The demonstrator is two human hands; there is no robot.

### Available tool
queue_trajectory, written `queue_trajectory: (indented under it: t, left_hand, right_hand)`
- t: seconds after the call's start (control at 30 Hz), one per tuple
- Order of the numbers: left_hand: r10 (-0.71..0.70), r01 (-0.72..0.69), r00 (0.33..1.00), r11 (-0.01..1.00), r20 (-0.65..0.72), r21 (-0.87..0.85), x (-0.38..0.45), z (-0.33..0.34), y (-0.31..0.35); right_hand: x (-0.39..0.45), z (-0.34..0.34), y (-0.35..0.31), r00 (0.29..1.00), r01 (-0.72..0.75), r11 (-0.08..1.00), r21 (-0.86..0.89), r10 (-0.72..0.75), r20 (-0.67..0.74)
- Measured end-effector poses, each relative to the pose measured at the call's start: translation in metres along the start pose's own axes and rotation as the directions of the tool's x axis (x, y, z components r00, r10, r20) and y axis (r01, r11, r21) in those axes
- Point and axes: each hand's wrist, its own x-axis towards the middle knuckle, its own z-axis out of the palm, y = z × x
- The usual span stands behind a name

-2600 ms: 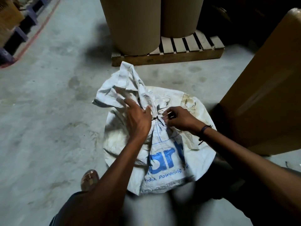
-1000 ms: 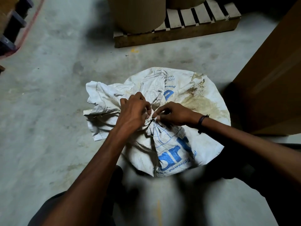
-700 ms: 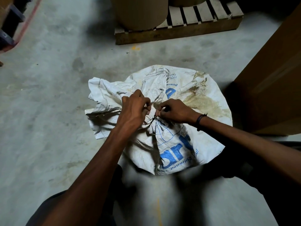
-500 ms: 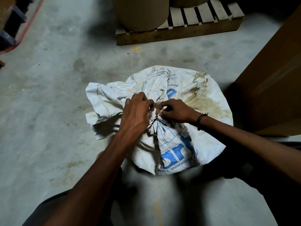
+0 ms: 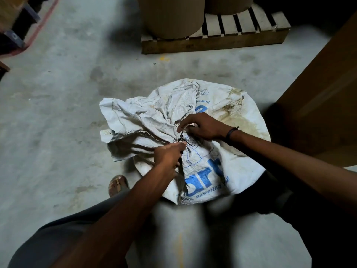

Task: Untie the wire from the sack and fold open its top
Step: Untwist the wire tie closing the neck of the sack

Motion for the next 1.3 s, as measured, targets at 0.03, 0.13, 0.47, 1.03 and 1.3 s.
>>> queue_trajectory:
  t: [0.03,0.13,0.47,1.03,1.3]
  left_hand:
    - [-0.020,0.020,1.000,0.999,-0.003,-0.028,0.002,0.002,0.000]
    - [-0.054,0.052,0.998,0.997,-0.024,-0.063,0.001,0.006,0.004]
    - [-0.170,0.196,0.980,0.928,0.106,-0.318,-0.037,0.021,0.025]
    - [0.137,-0.186,0.974,0.939,-0.181,-0.290,-0.017,0.020,0.003]
    - [0.025,-0.052,0.996,0.943,-0.086,-0.328,-0.031,0.016,-0.007]
  right_hand:
    - [0.000,0.000,0.003,1.000,-0.004,1.000,0.012,0.004,0.012]
    - [-0.001,-0.002,0.012,0.998,0.001,0.999,0.040,-0.004,0.068]
    - [0.001,0.003,0.026,0.995,0.052,0.992,0.111,-0.061,0.082]
    - [-0.002,-0.002,0.023,1.000,-0.023,0.954,0.298,0.018,0.019]
    - [-0.001,0.003,0.026,0.999,-0.033,0.978,0.208,0.030,0.018]
